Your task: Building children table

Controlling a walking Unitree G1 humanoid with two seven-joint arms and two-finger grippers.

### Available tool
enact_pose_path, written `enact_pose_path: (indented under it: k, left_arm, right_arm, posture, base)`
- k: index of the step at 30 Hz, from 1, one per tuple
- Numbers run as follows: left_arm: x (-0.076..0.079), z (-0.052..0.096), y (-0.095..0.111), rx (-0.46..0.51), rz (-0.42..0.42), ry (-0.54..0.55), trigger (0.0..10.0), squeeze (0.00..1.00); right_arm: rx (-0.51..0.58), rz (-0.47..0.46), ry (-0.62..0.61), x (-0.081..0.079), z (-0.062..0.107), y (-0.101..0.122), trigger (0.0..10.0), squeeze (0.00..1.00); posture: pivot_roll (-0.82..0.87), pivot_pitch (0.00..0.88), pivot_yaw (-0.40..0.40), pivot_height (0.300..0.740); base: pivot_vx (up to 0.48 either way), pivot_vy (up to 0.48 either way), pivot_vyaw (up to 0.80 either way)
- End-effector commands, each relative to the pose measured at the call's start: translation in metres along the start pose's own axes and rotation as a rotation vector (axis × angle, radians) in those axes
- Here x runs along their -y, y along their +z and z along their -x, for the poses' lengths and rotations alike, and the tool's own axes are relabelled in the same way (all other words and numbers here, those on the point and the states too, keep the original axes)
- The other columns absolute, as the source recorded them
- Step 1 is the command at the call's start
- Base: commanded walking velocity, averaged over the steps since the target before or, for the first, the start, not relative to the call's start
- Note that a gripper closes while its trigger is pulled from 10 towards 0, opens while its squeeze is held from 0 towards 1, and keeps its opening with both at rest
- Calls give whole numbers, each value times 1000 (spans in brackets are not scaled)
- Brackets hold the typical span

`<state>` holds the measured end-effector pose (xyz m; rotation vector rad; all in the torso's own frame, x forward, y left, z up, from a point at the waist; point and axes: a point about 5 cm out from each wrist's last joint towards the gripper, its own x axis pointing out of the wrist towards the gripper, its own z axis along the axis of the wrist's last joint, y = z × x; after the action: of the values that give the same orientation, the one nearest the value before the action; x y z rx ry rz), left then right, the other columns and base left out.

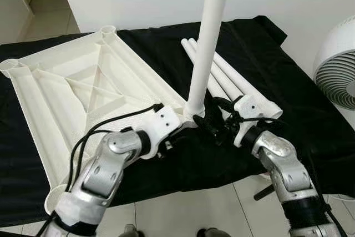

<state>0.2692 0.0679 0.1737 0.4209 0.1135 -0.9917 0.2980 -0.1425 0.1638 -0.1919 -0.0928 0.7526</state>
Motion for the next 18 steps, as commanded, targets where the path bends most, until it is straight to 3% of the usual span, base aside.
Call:
enact_pose_path:
  k: [1,8,12,18]
  left_arm:
    - [-3,1,2,8,19,42,10000,0]
    - [-2,-1,15,96,74,42,10000,0]
    - [0,0,16,108,123,31,10000,0]
    - [-2,9,13,101,131,50,10000,0]
  right_arm:
    - [-11,11,12,2,-3,-2,10000,0]
    - [-17,22,40,7,-16,-4,10000,0]
    - [-20,37,65,9,-25,-5,10000,0]
    - [-25,56,91,11,-35,-5,10000,0]
  posture:
    - [-85,74,30,740]
    - [-75,76,13,740]
    - [-74,72,11,740]
    - [-64,66,8,740]
  base:
    - [0,0,0]
    - [0,0,0]
    - [0,0,0]
    - [0,0,0]
